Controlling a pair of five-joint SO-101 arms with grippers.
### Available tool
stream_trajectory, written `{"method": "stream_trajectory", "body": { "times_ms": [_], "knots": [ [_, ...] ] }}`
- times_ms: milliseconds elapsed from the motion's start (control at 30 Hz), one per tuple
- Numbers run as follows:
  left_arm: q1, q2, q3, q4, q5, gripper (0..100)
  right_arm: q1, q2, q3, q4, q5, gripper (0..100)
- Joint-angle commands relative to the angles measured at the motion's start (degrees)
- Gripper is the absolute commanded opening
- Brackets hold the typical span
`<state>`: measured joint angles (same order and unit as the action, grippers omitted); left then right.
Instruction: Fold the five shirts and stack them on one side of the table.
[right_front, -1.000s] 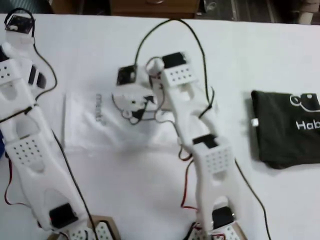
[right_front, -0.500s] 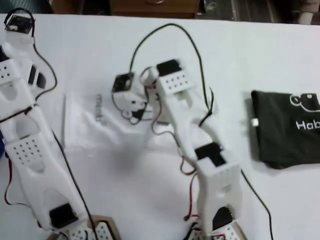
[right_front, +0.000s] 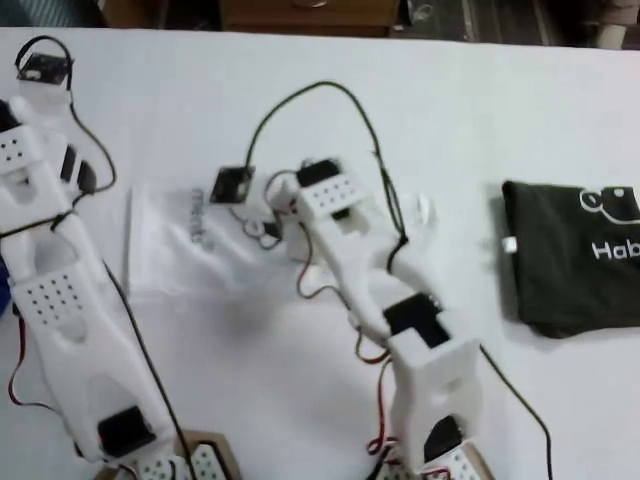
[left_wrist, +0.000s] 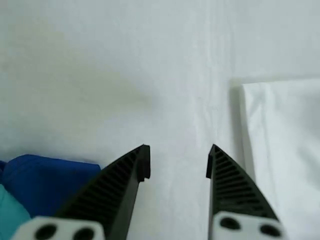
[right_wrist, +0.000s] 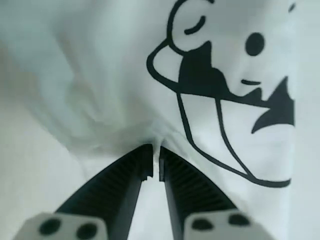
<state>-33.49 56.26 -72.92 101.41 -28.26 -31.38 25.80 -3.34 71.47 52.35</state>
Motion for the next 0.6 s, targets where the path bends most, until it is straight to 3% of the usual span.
{"method": "stream_trajectory", "body": {
  "times_ms": [0,333,467,567],
  "knots": [
    [-0.35,-1.23,-1.71,0.35,-0.18,21,-0.22,-0.13,-0.44,-0.66,-0.44,3.4],
    [0.88,0.09,-1.19,0.62,0.53,21,1.19,-16.13,-0.44,4.79,-0.18,3.8],
    [2.29,0.26,-1.1,0.88,9.23,21,6.11,-25.01,-0.44,5.14,-0.44,4.5],
    [3.87,-0.09,2.24,0.97,19.25,21,11.12,-29.76,-0.26,5.14,-0.53,12.5]
  ]
}}
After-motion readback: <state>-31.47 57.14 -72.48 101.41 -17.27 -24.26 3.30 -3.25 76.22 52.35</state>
